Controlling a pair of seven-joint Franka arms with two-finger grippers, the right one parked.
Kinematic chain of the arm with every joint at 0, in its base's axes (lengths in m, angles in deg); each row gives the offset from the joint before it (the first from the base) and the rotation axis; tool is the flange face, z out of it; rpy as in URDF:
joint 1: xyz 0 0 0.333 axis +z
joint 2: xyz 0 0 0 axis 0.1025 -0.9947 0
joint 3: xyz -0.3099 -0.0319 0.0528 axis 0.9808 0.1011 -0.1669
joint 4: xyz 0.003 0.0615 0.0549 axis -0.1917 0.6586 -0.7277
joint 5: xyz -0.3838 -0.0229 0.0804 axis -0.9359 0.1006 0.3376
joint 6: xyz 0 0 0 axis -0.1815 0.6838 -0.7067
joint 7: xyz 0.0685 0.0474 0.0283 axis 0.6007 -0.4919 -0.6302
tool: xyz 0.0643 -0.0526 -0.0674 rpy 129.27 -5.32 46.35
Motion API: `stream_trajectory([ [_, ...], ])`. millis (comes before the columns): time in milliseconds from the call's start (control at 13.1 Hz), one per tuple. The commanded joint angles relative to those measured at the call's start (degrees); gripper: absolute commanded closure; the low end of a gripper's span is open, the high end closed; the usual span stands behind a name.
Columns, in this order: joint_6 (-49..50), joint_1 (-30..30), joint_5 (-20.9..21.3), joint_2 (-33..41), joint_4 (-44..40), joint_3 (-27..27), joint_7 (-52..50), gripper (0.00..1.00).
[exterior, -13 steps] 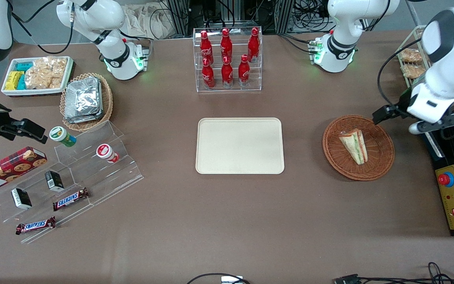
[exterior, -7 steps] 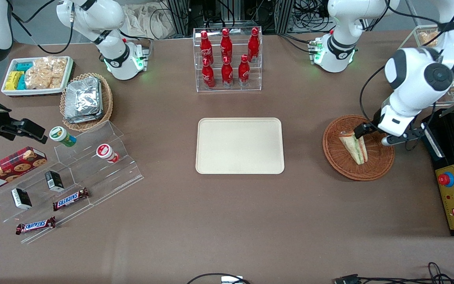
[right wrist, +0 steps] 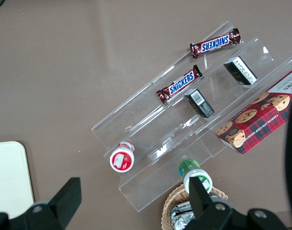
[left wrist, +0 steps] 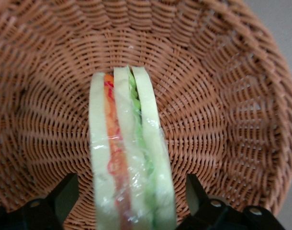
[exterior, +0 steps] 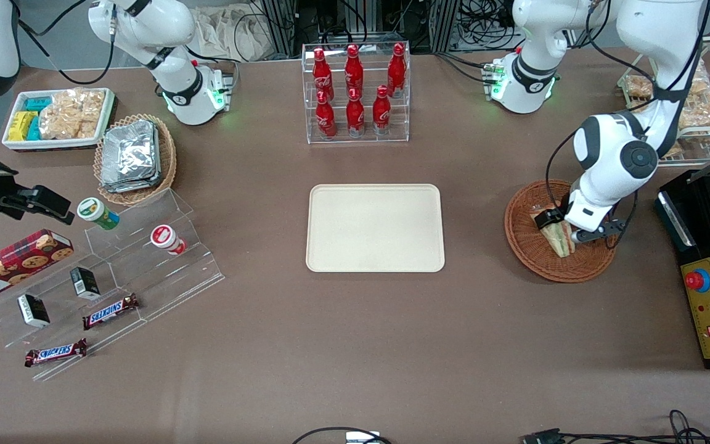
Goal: Place sandwich from basket to tray
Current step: 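Lower the left gripper and close it on the sandwich, then lift the sandwich up out of the basket with the left gripper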
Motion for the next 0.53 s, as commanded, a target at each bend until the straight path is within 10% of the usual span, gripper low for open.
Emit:
stream_trajectory([
  [0,-0.7,0.0,0.3,0.7,0.3,0.0,0.7,0.25],
  [229,-0.4,-0.1,0.3,1.2,0.2,0.1,0.9,0.88],
  [457,3.1,-0.1,0.3,4.4,-0.7,0.1,2.3,0.98],
])
